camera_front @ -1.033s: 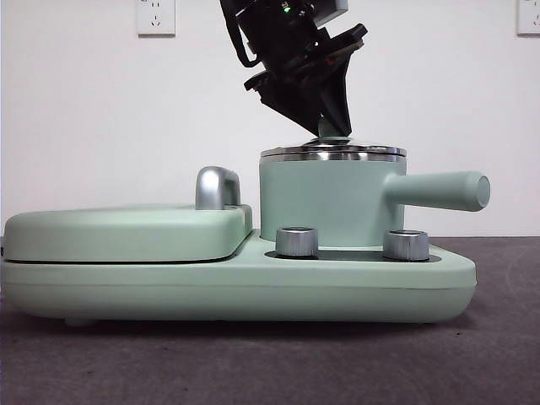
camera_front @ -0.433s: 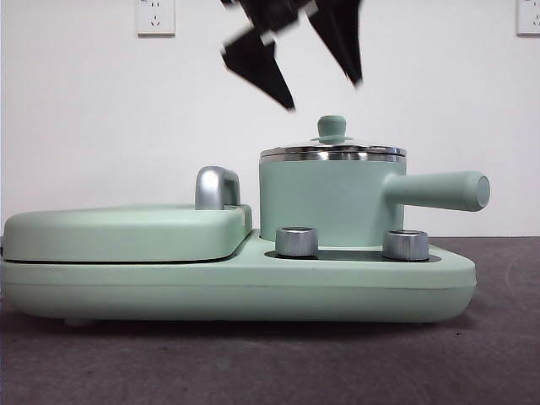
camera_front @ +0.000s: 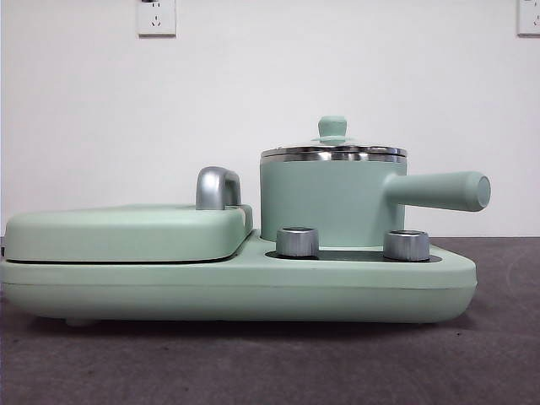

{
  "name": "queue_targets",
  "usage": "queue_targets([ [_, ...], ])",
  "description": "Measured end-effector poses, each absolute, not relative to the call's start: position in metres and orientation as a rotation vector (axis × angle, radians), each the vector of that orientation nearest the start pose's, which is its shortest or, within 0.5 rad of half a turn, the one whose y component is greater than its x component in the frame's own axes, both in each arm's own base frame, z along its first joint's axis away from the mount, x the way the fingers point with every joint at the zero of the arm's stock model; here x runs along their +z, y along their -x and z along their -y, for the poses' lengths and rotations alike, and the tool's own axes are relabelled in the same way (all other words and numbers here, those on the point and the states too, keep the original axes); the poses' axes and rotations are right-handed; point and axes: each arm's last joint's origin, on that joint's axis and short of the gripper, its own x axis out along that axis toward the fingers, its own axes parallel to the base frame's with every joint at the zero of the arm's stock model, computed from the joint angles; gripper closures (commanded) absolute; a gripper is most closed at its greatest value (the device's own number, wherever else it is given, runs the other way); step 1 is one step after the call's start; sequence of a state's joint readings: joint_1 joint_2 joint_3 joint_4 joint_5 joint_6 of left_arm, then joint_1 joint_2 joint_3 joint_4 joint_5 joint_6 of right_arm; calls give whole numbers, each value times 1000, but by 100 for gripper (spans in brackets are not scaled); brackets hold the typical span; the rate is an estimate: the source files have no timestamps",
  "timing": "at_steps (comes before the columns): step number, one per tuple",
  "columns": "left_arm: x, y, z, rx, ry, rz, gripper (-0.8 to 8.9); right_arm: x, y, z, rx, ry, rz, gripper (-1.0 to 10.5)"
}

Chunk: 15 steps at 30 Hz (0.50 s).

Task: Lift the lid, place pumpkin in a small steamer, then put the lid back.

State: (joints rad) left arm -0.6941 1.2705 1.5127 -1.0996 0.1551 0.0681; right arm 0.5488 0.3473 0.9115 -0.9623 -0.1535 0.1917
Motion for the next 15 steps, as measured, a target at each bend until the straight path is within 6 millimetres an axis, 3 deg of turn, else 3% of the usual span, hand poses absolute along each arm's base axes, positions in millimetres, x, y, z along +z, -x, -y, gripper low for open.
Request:
queue_targets([
  [10, 366, -104, 93, -782, -48, -649, 258, 341, -29, -23, 660, -105, -429, 442],
  [13, 354, -89, 79, -752, 2, -642, 384, 341, -29, -23, 660, -105, -429, 442],
  [15, 349, -79, 71, -737, 19, -642, 559, 341, -29, -23, 661, -103, -428, 442],
])
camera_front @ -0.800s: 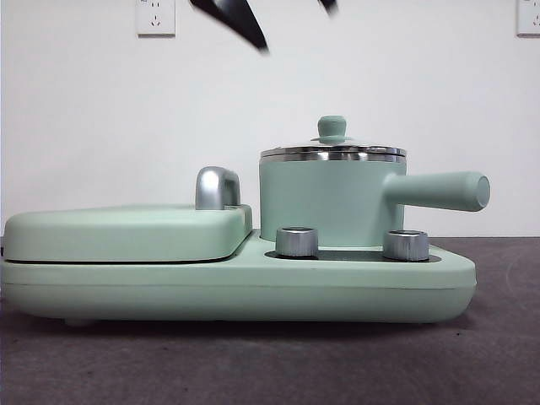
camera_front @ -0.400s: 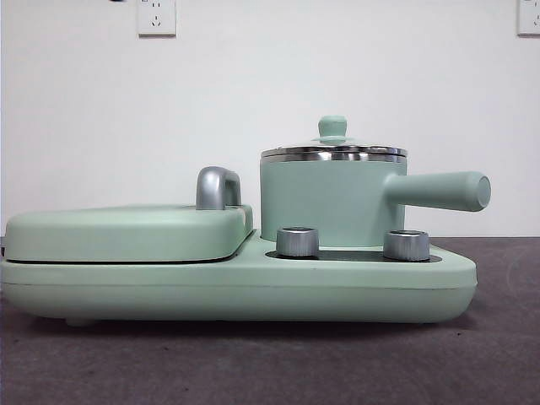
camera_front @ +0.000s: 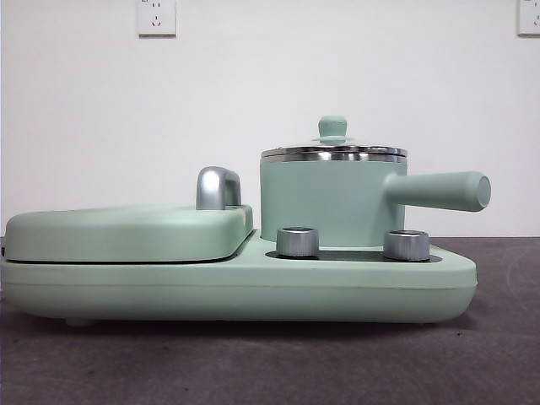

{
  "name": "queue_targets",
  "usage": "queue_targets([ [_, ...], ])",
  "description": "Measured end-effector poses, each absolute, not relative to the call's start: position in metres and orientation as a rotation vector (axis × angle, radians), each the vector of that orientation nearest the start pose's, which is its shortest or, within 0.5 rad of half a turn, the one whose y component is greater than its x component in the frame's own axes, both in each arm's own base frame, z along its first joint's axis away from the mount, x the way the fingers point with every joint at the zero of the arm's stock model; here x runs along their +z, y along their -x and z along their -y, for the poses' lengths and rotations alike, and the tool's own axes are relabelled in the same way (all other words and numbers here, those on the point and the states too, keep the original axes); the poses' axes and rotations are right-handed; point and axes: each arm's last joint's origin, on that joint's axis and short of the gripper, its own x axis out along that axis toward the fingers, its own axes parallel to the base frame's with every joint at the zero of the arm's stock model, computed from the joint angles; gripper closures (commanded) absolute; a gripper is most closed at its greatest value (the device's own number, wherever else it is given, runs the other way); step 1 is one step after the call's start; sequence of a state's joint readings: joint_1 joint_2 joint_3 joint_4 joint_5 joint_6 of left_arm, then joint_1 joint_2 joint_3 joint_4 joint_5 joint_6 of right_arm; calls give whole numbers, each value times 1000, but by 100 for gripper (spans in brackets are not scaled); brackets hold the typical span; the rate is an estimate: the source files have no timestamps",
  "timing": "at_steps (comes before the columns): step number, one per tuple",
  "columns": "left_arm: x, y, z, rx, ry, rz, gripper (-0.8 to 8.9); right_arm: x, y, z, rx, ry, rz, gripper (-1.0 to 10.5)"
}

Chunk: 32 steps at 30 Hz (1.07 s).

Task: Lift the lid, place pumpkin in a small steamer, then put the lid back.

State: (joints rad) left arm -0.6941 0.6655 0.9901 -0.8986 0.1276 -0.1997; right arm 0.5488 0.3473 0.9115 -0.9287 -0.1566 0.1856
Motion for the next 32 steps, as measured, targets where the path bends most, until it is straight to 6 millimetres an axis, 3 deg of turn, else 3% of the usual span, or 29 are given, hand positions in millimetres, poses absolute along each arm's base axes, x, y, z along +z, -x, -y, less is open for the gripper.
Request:
queue_targets([
  [2, 350, -72, 65, -737, 29, -633, 782, 341, -29, -23, 661, -101, -427, 495],
  [4, 352, -67, 61, -740, 43, -608, 800, 341, -29, -23, 662, -101, -428, 907],
  [27, 353, -62, 55, -731, 66, -583, 794, 341, -29, -23, 669, -73, -415, 934],
  [32, 343, -67, 50, -666, 109, -502, 794, 341, -29, -23, 669, -73, -414, 934],
])
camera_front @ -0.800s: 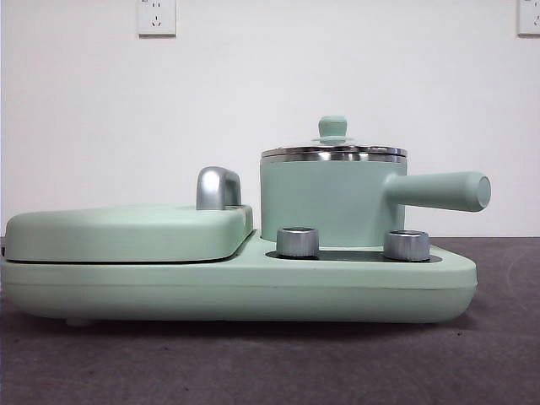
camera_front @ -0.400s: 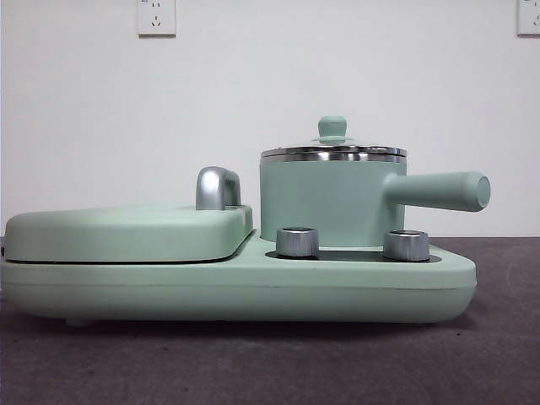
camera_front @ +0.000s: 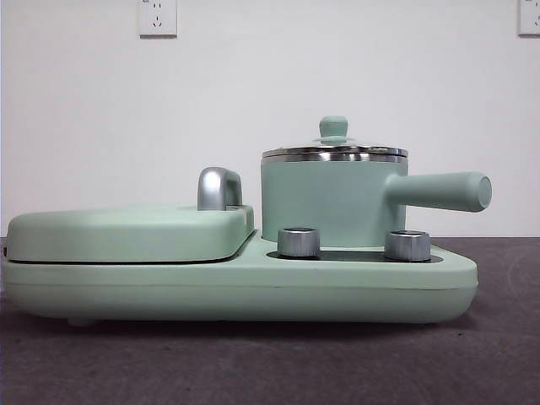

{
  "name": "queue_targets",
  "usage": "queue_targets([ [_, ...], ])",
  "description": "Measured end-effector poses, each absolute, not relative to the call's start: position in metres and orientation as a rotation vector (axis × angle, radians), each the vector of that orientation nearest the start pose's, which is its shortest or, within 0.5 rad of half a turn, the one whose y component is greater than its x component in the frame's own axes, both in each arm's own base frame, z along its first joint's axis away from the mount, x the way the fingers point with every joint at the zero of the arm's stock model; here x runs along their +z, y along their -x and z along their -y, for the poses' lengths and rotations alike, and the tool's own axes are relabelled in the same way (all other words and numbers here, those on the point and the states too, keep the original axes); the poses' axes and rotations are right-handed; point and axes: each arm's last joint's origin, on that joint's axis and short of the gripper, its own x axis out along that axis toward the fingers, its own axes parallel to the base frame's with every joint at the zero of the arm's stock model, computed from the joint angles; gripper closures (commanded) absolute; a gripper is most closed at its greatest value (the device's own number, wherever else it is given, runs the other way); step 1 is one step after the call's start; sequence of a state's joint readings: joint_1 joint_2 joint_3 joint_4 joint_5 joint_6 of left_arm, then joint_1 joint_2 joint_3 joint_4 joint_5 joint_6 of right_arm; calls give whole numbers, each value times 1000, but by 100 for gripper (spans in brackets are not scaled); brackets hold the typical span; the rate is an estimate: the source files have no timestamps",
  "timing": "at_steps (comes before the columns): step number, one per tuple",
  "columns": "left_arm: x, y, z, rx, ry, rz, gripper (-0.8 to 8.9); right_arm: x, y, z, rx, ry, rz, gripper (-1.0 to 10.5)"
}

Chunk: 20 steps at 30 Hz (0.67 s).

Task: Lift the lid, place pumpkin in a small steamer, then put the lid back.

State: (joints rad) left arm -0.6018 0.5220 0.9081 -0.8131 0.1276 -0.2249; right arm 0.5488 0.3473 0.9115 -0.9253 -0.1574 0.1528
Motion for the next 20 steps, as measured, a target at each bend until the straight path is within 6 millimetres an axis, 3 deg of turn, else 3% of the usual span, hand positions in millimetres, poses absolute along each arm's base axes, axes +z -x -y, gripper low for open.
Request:
queue_targets([
  [5, 304, -83, 39, -496, 158, -344, 794, 341, -29, -23, 669, -73, -414, 934],
  [10, 241, -92, 22, -308, 194, -188, 794, 341, -29, -23, 669, -73, -414, 934],
  [15, 187, -94, 13, -204, 198, -198, 794, 341, -29, -23, 669, -73, -414, 934],
  [20, 165, -94, 7, -130, 169, -203, 794, 341, -29, -23, 669, -73, -414, 934],
])
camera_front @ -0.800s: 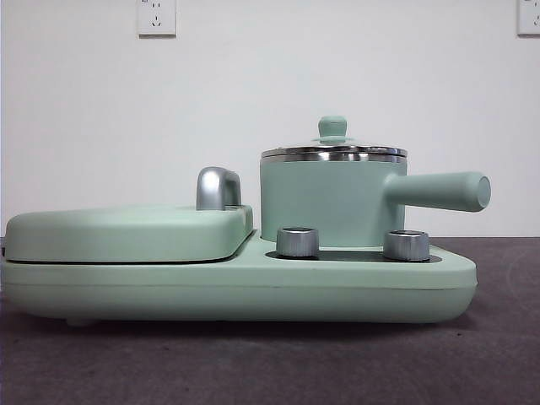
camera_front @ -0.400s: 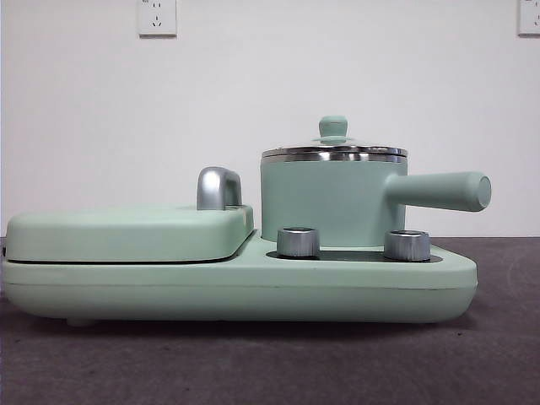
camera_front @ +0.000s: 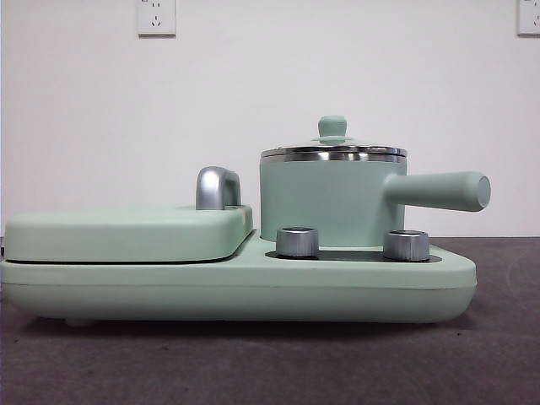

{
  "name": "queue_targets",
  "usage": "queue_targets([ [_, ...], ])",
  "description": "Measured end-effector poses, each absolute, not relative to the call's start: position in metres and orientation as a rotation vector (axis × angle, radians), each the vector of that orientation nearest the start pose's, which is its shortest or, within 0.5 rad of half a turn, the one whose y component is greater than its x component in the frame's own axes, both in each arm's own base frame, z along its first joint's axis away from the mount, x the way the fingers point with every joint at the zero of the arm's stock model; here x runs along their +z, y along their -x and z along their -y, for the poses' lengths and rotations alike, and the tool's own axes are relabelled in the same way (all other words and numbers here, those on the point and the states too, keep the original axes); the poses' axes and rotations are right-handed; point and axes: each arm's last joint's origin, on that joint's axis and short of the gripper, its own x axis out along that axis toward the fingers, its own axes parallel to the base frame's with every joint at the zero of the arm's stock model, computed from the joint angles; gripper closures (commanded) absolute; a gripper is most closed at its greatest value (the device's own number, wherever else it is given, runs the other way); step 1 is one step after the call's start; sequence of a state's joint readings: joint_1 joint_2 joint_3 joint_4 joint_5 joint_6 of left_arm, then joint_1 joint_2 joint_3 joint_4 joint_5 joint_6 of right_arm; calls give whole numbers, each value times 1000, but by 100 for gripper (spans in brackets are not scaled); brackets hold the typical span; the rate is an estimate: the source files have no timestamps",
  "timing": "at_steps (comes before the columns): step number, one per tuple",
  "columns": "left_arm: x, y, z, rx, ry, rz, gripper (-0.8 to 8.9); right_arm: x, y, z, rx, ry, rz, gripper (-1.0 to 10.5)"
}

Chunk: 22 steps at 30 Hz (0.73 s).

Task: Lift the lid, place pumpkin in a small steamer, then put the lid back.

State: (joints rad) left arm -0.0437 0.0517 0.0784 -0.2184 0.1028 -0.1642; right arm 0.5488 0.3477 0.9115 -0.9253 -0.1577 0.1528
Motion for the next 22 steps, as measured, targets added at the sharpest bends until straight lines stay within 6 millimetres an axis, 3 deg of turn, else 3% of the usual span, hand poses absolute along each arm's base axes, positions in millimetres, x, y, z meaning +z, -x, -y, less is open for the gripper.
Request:
queue_targets([
  [22, 157, -95, 2, -29, 149, -156, 794, 341, -29, -23, 669, -73, -413, 934],
])
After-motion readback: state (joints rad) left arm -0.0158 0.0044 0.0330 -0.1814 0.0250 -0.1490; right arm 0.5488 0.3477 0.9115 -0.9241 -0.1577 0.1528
